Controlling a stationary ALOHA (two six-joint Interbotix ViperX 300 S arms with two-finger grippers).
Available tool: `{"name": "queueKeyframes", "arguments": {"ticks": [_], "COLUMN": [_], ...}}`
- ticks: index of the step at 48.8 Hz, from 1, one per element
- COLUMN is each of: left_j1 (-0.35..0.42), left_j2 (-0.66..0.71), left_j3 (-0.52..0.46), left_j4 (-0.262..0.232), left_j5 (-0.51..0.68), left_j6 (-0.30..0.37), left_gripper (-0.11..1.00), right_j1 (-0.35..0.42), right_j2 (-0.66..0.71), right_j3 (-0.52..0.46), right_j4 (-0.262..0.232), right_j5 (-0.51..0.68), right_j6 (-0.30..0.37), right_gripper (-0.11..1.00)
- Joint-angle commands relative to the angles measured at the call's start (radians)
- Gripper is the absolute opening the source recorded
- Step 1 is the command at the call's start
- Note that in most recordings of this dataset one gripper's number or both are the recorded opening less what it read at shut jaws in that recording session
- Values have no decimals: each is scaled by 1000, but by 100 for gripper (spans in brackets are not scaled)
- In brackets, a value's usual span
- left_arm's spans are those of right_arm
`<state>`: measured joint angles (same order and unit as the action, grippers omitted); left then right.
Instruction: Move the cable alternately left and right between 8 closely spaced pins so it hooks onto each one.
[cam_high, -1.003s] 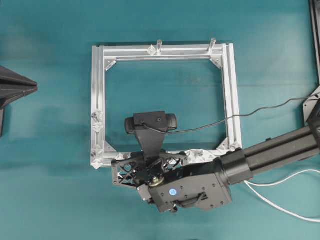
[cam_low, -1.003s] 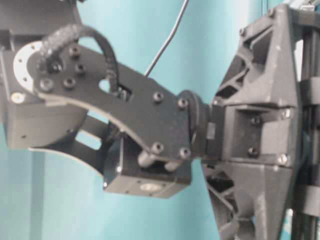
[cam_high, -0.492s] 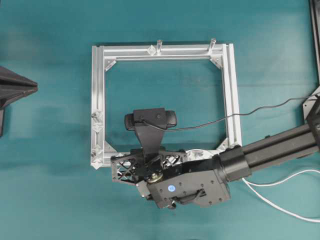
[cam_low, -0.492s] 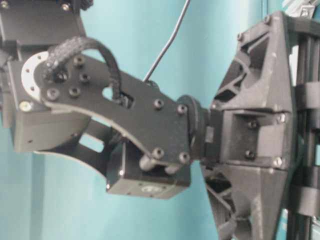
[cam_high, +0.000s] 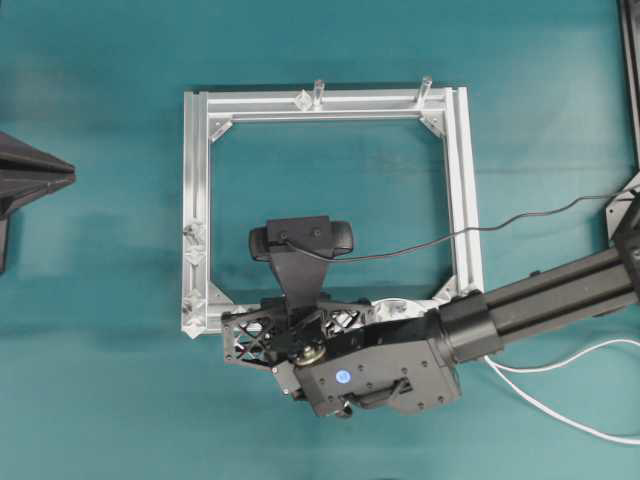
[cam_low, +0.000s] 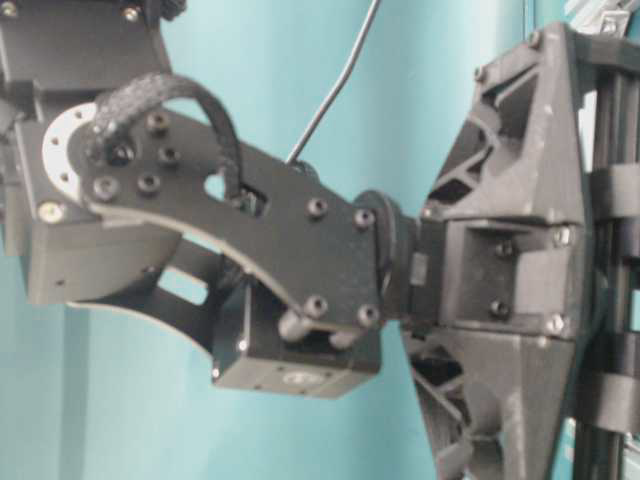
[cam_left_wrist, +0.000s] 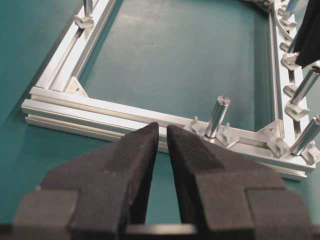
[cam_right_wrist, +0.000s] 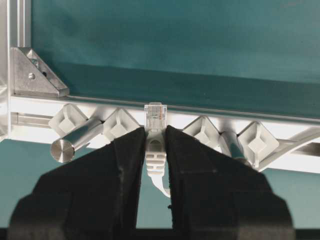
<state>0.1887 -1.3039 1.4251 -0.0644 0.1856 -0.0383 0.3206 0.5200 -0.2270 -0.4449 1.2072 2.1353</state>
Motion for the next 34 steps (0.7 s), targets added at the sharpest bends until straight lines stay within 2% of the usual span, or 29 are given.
{"name": "queueKeyframes", "arguments": {"ticks": [1, 8, 19, 34], "left_j1": [-3, -3, -3, -3], "left_j2": [9, 9, 8, 8], "left_j3": [-9, -8, -3, -3], "left_j4": [0, 0, -2, -2], "left_j5": [-11, -12, -20, -20], "left_j6": [-8, -8, -8, -8], "left_gripper": [21, 21, 21, 21], "right_j1": [-5, -26, -81, -158], "right_j2": [-23, -23, -26, -34], "right_j3": [-18, -18, -18, -20], "right_j4": [-6, -6, -6, -9], "right_j5": [0, 0, 0, -9], "right_j6": [-3, -29, -140, -244], "right_gripper": [15, 15, 15, 15]}}
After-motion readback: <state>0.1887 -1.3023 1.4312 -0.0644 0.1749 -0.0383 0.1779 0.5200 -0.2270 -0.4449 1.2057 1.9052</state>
